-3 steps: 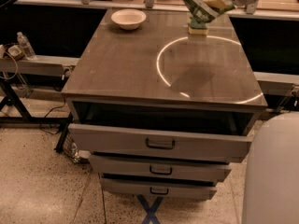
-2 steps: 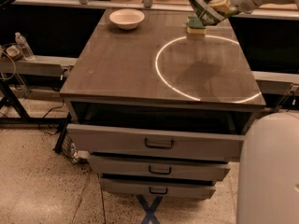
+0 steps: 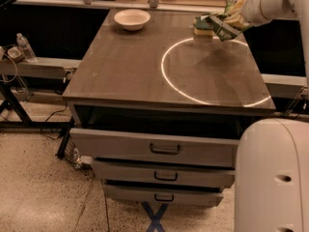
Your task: Move green jalapeno chip bag near sponge
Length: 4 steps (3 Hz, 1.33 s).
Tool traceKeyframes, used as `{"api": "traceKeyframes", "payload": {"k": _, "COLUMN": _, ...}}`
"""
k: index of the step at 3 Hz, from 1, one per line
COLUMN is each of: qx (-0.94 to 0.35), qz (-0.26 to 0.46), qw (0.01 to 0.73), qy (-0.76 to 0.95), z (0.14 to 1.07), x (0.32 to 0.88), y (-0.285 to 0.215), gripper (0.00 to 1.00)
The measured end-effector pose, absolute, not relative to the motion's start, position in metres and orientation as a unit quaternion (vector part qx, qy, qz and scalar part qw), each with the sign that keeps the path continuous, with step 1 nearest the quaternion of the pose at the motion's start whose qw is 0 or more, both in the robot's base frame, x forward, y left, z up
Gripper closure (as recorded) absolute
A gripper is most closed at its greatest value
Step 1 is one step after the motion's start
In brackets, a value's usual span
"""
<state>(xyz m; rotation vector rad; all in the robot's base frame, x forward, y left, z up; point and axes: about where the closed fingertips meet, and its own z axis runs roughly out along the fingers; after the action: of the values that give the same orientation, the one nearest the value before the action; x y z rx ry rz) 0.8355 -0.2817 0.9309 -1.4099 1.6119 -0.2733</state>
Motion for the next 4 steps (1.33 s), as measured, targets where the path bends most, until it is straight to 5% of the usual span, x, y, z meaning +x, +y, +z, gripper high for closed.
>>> {"api": "traceKeyframes", "payload": {"k": 2, "qx": -0.605, "qz": -0.123, "qw": 0.416, "qy": 0.668, "z": 0.890, "x": 0.840, "y": -0.289, "gripper": 0.25}}
{"api": "traceKeyframes", "payload": {"k": 3, "qx": -0.612, "qz": -0.118, "qw": 0.413, "qy": 0.664, "z": 0.887, "x": 0.840, "y": -0.283, "gripper": 0.03}}
{"api": "traceKeyframes", "payload": {"k": 4, "qx": -0.597, "qz": -0.129, "qw": 0.448, "qy": 0.653, "z": 0.922, "x": 0.842, "y": -0.279, "gripper": 0.00}}
